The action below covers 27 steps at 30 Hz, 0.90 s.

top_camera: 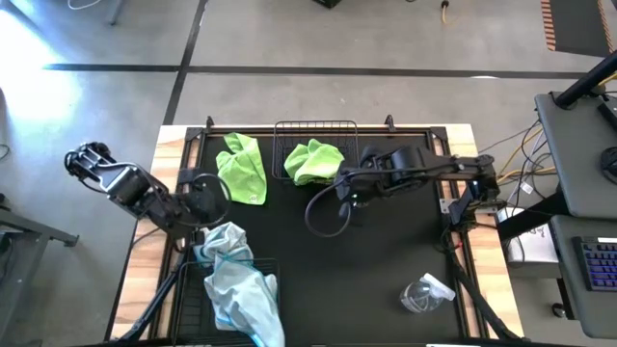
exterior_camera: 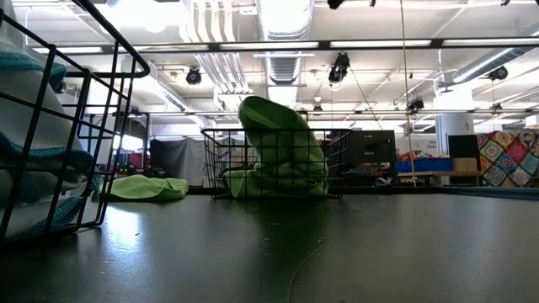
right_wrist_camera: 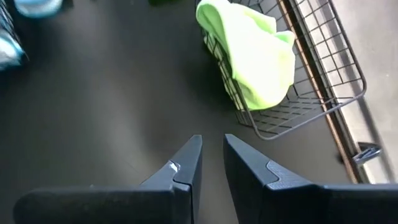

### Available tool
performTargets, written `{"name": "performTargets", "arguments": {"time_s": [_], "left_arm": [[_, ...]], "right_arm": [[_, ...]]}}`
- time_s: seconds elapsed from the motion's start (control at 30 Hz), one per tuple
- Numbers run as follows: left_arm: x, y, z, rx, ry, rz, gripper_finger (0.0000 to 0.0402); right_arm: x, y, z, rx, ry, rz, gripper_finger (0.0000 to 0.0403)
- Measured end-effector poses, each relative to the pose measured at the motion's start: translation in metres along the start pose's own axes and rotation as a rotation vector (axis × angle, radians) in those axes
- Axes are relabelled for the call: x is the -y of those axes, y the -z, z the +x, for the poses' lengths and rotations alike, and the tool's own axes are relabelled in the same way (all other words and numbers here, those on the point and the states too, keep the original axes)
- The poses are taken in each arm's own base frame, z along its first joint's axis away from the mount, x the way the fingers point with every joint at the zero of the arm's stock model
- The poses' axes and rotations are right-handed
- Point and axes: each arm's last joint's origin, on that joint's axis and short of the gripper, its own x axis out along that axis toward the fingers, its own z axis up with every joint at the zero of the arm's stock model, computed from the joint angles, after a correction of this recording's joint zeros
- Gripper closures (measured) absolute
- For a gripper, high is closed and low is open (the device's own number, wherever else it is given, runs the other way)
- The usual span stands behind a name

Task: Sort microfiber towel by color & place in baskets
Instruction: Put the green microfiber towel into the top black wire basket

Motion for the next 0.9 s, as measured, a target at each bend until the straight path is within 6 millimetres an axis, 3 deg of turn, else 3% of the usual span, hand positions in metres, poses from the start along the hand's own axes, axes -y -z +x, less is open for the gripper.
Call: {"name": "performTargets", "arguments": {"time_s": [0.17, 0.4, 0.9], "left_arm": [[-0.002, -0.006, 0.007, 0.038, -0.158, -0.066, 0.0402], [-0.028, -0.009, 0.018, -0.020, -0.314, -0.231, 0.0395], [-0.088, -0.011, 0.039, -0.205, -0.486, -0.425, 0.0289]], "right_arm": [[-0.003, 0.004, 0.014, -0.052, 0.021, -0.087, 0.0344], [-0.004, 0.006, 0.020, -0.074, 0.033, -0.170, 0.0344], [0.001, 0.007, 0.012, -0.059, 0.025, -0.373, 0.0344]]}}
